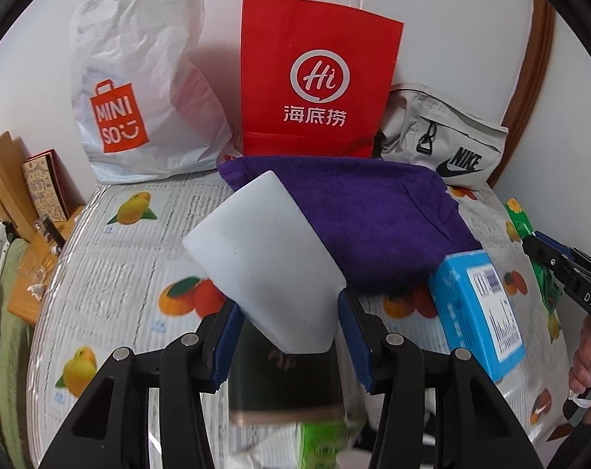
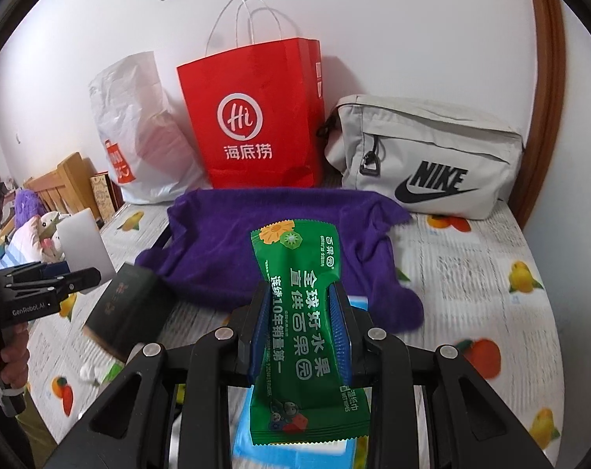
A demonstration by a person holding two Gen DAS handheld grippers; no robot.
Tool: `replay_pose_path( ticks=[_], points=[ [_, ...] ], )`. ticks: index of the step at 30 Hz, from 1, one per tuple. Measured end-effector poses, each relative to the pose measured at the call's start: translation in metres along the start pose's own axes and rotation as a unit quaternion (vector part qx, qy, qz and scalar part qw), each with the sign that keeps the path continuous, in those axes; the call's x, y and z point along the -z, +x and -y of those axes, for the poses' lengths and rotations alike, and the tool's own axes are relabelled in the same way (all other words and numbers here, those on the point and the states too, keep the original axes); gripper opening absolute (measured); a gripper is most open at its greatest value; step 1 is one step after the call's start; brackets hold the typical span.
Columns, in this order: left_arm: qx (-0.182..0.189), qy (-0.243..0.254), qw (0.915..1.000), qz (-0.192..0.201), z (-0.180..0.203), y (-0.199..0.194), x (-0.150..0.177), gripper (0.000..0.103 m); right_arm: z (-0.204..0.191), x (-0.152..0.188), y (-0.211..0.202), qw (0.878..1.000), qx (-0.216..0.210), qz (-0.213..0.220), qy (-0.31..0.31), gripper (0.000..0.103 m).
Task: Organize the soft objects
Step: 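Carry the green packet with the right gripper while the left carries the sponge toward the purple towel, then open the right gripper over the purple towel while the left releases the sponge onto it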
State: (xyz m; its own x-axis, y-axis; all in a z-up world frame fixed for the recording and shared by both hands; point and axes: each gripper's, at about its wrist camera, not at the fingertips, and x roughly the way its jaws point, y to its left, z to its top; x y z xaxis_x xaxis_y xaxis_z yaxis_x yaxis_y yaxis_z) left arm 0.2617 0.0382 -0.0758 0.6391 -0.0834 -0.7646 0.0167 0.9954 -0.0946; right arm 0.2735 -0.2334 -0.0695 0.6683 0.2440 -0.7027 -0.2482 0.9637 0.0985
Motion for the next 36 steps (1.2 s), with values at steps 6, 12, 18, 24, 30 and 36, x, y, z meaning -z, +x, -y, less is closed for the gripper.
replay_pose_path(
  ticks=[6,12,18,24,30,36],
  points=[
    [-0.006,0.002,0.9999,-0.013,-0.001,0.028,-0.025,0.047,0.011,-0.024,0.034,1.0,0.0,-0.007,-0.001,0.03],
    [-0.005,0.002,0.9997,-0.024,-0.001,0.057,-0.049,0.047,0.028,-0.044,0.073,1.0,-0.008,-0.023,0.009,0.03],
    [-0.002,0.0,0.999,-0.044,-0.001,0.093,-0.069,0.047,0.037,-0.058,0.106,0.999,-0.013,-0.038,0.003,0.03],
    [0.008,-0.005,0.9972,-0.074,0.0,0.129,-0.079,0.047,0.042,-0.057,0.136,0.997,-0.023,-0.069,-0.004,0.03],
    [0.011,-0.006,0.9943,-0.106,0.002,0.159,-0.085,0.047,0.043,-0.06,0.159,0.995,-0.021,-0.093,-0.017,0.03],
    [0.014,-0.004,0.9927,-0.12,0.003,0.175,-0.089,0.049,0.045,-0.061,0.172,0.993,-0.02,-0.11,-0.022,0.03]
  ],
)
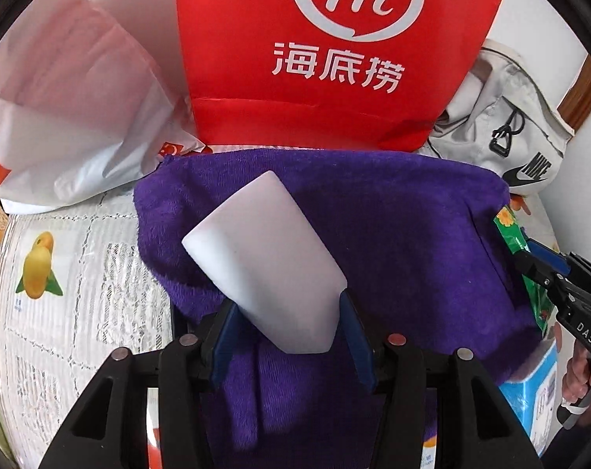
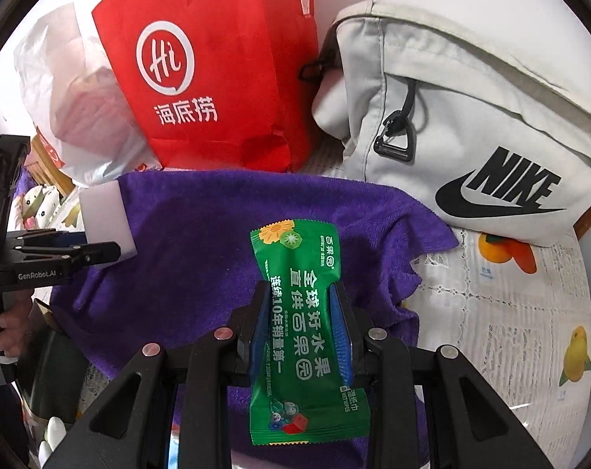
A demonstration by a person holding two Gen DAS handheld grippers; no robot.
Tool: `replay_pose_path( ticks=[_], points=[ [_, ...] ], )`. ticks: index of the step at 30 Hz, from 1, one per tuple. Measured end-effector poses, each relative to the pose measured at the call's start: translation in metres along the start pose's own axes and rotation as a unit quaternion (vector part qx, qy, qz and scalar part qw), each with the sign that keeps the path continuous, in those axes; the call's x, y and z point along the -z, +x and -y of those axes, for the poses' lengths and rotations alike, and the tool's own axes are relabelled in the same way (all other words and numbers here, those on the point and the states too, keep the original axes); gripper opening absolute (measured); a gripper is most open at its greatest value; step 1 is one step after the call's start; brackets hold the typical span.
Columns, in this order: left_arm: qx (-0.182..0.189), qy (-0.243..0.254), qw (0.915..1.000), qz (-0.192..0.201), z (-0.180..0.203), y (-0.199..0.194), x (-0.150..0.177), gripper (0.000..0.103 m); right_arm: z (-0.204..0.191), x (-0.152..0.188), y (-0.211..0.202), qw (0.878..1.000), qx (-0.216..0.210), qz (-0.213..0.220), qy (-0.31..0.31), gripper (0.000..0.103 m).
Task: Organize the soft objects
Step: 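Open the right gripper over the purple towel while the left releases the sponge onto it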
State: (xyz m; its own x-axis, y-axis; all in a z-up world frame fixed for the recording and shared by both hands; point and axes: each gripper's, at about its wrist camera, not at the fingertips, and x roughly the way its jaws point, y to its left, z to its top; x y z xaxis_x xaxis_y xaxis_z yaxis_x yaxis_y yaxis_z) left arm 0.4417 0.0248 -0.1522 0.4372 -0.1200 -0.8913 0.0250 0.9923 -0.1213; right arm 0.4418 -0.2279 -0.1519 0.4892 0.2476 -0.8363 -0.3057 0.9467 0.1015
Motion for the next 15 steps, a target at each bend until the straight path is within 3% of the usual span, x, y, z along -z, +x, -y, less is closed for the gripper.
replay_pose_path(
  ticks=[4,7,8,10,12,15],
  points=[
    [0.0,-0.001,1.0,-0.005,0.001,0.005,-0.003,0.057,-0.002,0.001,0.005,1.0,-0.001,-0.008,-0.006,0.033],
    [-0.002,-0.003,1.0,-0.009,0.002,0.006,-0.004,0.074,-0.003,0.001,0.008,1.0,-0.004,-0.011,-0.009,0.038],
    [-0.005,-0.001,0.9999,-0.009,0.003,0.005,-0.004,0.076,-0.002,0.002,0.008,1.0,-0.005,-0.01,-0.008,0.04],
    [-0.009,0.005,0.9999,-0.006,0.005,0.002,-0.002,0.078,-0.001,0.002,0.006,1.0,-0.008,-0.006,-0.007,0.055],
    [-0.013,0.006,0.9999,-0.004,0.008,-0.003,0.0,0.079,-0.002,0.003,0.002,1.0,-0.005,0.005,-0.007,0.063],
    [-0.016,0.008,0.9998,0.0,0.009,-0.013,0.004,0.079,-0.002,0.004,-0.006,1.0,-0.002,0.01,-0.005,0.063]
  ],
)
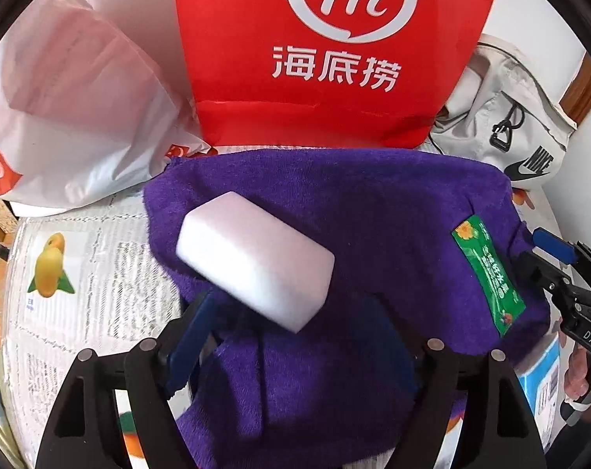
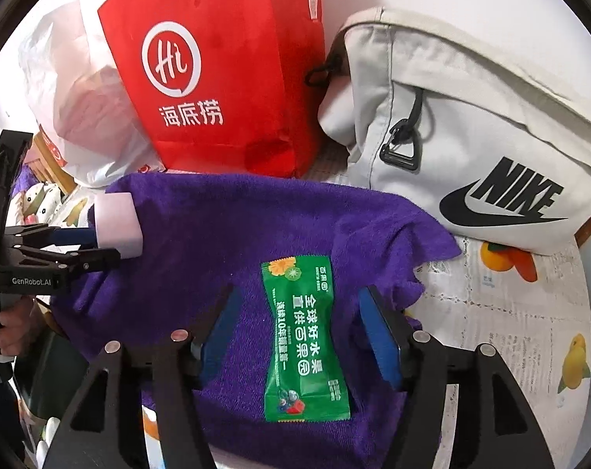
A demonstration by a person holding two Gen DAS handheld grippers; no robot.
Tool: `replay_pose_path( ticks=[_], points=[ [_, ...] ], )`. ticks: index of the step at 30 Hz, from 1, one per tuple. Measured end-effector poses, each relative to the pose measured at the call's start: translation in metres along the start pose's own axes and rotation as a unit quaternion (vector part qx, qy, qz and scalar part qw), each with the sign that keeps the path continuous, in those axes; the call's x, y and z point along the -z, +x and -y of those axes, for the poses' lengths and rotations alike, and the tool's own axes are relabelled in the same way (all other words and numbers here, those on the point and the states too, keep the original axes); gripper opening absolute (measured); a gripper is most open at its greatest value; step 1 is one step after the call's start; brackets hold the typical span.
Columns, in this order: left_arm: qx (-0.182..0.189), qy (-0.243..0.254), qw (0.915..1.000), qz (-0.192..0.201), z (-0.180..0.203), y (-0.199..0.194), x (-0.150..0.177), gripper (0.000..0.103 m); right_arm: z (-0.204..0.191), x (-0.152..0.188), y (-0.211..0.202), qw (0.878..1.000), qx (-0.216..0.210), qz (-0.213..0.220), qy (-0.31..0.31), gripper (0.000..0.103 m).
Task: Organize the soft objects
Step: 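Open the right gripper over the purple towel while the left releases the sponge onto it, then move the right gripper to the white glove while the left moves to the white tissue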
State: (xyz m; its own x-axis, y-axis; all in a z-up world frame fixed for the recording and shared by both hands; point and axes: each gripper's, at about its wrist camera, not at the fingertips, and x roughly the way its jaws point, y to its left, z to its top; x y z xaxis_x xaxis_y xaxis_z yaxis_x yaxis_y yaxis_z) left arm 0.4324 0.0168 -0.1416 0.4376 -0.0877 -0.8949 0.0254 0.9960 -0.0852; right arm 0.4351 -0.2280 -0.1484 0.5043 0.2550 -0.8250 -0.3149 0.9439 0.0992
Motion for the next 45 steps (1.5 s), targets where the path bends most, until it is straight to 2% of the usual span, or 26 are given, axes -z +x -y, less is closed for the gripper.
replay_pose_path(
  ticks=[5,7,10,16,22,26,29,31,32,39,45],
  points=[
    [-0.008,-0.002,0.9999,0.013,0.0,-0.027,0.011,0.079,-0.003,0.003,-0.022,1.0,0.006,0.007,0.015,0.072],
    [-0.013,-0.006,0.9997,0.019,-0.002,-0.039,0.019,0.079,-0.007,0.005,-0.033,1.0,0.016,0.01,0.018,0.081],
    [-0.008,-0.015,0.9995,0.028,-0.011,-0.055,0.029,0.079,-0.013,0.01,-0.057,0.999,0.024,0.016,0.028,0.084],
    [-0.01,-0.02,0.9983,0.053,-0.015,-0.093,0.062,0.079,-0.035,0.028,-0.096,0.999,0.028,0.025,0.03,0.086],
    [-0.005,-0.03,0.9973,0.067,-0.019,-0.131,0.103,0.079,-0.056,0.065,-0.135,0.998,0.035,0.042,0.016,0.086],
    [-0.005,-0.038,0.9967,0.071,-0.022,-0.147,0.132,0.079,-0.063,0.095,-0.153,0.998,-0.005,0.04,0.04,0.086],
    [-0.001,-0.044,0.9966,0.069,-0.023,-0.154,0.154,0.079,-0.073,0.12,-0.164,0.998,-0.01,0.043,0.044,0.08],
    [0.0,-0.049,0.9967,0.066,-0.025,-0.156,0.168,0.079,-0.081,0.134,-0.169,0.998,-0.014,0.046,0.037,0.07],
    [0.0,-0.051,0.9967,0.064,-0.026,-0.155,0.175,0.079,-0.087,0.141,-0.17,0.998,-0.022,0.043,0.033,0.068],
    [-0.005,-0.057,0.9968,0.056,-0.037,-0.15,0.217,0.079,-0.132,0.172,-0.154,0.996,-0.089,0.002,-0.021,0.036],
    [0.016,-0.074,0.9961,0.045,-0.052,-0.141,0.241,0.079,-0.151,0.171,-0.135,0.993,-0.102,-0.023,-0.045,0.036]
  ],
)
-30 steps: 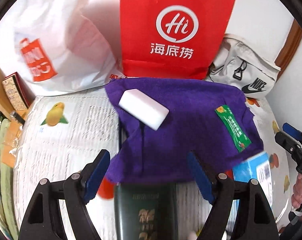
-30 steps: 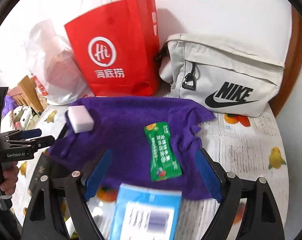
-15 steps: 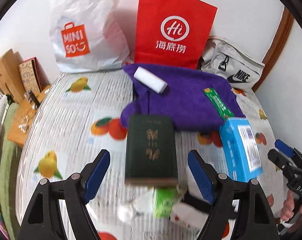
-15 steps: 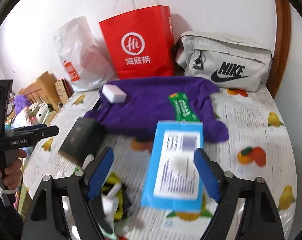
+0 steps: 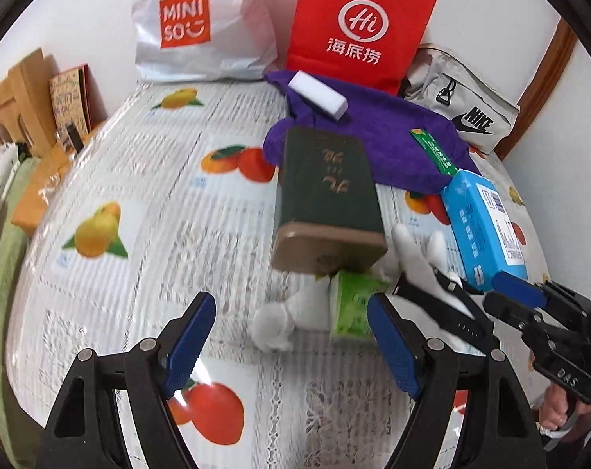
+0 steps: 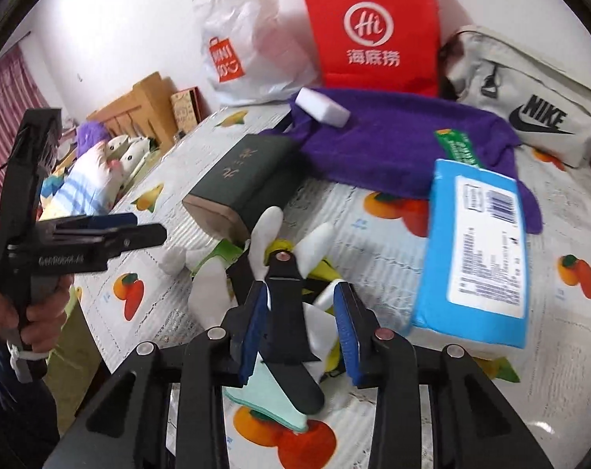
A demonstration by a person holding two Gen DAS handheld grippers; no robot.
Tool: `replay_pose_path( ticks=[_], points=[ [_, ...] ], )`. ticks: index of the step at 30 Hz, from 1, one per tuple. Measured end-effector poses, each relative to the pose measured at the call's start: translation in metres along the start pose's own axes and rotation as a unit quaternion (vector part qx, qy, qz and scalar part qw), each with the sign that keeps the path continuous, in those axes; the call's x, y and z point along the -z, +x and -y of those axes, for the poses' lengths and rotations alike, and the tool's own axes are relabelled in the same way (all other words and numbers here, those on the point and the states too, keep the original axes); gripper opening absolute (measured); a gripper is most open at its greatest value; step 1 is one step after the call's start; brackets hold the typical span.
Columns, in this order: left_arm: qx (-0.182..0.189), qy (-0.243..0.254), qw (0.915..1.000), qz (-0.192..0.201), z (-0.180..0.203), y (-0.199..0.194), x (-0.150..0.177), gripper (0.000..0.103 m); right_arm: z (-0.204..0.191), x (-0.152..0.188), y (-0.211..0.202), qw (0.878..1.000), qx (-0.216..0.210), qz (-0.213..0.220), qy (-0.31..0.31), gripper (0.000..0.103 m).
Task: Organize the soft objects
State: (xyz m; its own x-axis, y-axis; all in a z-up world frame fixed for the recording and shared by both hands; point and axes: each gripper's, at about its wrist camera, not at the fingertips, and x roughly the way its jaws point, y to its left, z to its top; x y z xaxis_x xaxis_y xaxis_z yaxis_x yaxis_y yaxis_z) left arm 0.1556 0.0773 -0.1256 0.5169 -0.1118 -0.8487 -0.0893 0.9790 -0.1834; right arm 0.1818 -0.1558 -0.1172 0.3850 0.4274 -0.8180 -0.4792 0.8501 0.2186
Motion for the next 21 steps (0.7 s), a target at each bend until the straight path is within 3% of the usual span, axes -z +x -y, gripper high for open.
replay_pose_path(
  ticks=[7,9,21],
  points=[
    [0.013,-0.011,0.9998,-0.006,-0.013,0.006,0.008,0.079,-0.006,-0.003,0.031,0.998,-0.004,-0.057,-0.002,0.035],
    [0.015,-0.011,0.9998,-0.008,-0.016,0.008,0.009,0.079,-0.003,-0.004,0.037,0.998,-0.006,-0.063,0.005,0.027],
    [0.014,-0.013,0.9996,-0.019,-0.021,0.017,0.017,0.079,-0.005,-0.012,0.0,1.0,-0.013,0.004,-0.003,0.024]
  ],
)
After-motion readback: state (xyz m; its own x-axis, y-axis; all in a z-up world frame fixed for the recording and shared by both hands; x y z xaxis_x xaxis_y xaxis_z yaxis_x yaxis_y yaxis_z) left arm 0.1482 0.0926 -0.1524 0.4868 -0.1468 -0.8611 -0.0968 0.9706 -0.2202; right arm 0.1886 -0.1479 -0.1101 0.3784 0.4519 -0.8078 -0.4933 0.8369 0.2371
